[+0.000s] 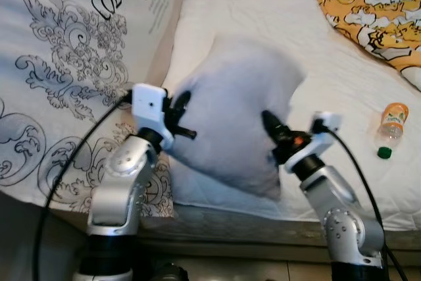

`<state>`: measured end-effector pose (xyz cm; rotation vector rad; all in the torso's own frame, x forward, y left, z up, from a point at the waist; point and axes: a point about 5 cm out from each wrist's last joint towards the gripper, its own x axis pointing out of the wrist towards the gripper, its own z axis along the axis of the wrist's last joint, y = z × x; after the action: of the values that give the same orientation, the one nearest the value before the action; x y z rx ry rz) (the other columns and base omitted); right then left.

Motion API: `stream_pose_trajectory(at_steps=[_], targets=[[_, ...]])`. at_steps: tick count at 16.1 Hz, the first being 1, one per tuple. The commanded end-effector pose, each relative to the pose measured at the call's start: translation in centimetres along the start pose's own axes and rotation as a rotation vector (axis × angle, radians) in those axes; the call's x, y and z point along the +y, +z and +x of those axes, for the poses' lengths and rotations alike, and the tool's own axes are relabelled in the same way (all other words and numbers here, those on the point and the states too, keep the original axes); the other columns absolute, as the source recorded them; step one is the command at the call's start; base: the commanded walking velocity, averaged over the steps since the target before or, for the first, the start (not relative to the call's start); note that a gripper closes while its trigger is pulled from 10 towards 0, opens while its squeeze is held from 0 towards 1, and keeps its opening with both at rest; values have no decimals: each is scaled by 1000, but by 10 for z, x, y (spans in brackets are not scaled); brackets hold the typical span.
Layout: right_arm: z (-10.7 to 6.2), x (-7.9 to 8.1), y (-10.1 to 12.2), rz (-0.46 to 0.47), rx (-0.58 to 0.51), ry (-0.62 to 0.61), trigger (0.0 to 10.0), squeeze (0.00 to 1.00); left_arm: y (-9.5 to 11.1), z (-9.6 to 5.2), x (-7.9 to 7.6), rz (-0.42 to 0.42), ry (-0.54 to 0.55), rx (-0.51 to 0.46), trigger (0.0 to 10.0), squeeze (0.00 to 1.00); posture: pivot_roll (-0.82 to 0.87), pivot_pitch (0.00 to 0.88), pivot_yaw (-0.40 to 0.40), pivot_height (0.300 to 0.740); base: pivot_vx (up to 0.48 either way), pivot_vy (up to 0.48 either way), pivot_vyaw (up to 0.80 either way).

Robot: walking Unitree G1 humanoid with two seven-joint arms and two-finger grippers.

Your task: Clean up the room

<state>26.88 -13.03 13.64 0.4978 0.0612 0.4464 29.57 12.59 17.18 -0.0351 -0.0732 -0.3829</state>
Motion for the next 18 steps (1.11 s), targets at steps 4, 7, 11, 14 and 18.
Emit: stream_pose_trajectory(at_steps=[4,7,11,14,18], targets=[[3,13,5,-40,8,67,10000,0,11,-6,3,13,28,-33,10000,0,52,0,10,740,294,0,722],[2,15,1,-38,25,75,10000,0,12,-9,5,18,34,-20,10000,0,56,0,11,740,431,0,800],[-1,10,0,-29,21,20,10000,0,11,-7,4,8,27,-11,10000,0,47,0,21,740,289,0,0],[-3,7,0,-33,19,-8,10000,0,8,-6,-1,8,-1,11,10000,0,39,0,26,740,0,0,0],[-4,6,1,-31,18,-24,10000,0,7,-5,-3,7,-12,19,10000,0,41,0,25,740,0,0,0]])
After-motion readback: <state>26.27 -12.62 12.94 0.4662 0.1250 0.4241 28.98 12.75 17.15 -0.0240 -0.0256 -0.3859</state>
